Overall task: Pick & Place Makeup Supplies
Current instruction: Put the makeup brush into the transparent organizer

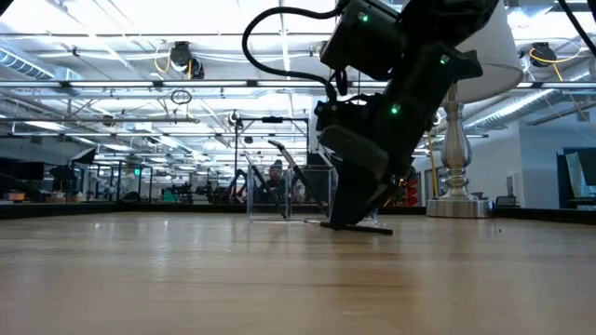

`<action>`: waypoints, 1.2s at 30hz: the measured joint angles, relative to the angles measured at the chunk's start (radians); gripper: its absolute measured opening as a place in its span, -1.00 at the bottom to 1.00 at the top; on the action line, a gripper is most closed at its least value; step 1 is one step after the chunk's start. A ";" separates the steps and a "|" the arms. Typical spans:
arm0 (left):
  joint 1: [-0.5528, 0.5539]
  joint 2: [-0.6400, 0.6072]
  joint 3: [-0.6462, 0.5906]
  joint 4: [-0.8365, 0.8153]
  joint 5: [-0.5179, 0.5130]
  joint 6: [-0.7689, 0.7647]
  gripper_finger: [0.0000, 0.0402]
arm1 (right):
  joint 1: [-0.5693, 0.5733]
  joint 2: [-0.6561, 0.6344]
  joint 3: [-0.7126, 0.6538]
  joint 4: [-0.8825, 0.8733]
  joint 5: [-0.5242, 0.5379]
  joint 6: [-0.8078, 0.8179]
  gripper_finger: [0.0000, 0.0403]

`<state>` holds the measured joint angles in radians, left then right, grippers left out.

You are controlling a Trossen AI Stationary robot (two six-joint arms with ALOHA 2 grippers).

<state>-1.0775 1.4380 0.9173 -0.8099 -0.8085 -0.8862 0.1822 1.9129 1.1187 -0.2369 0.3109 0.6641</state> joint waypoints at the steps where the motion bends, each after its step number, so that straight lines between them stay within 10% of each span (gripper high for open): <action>1: 0.000 0.000 0.000 0.000 0.000 -0.001 -0.85 | 0.003 0.000 0.000 -0.005 -0.006 -0.003 -0.21; 23: 0.000 0.000 0.000 0.000 0.000 -0.007 -0.85 | 0.165 0.003 -0.001 -0.123 -0.212 -0.058 -0.96; 36: 0.000 0.000 0.000 0.000 0.000 -0.009 -0.85 | 0.256 0.004 -0.002 -0.140 -0.244 -0.011 -0.88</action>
<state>-1.0775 1.4380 0.9173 -0.8097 -0.8085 -0.8955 0.4385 1.9168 1.1168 -0.3765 0.0669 0.6534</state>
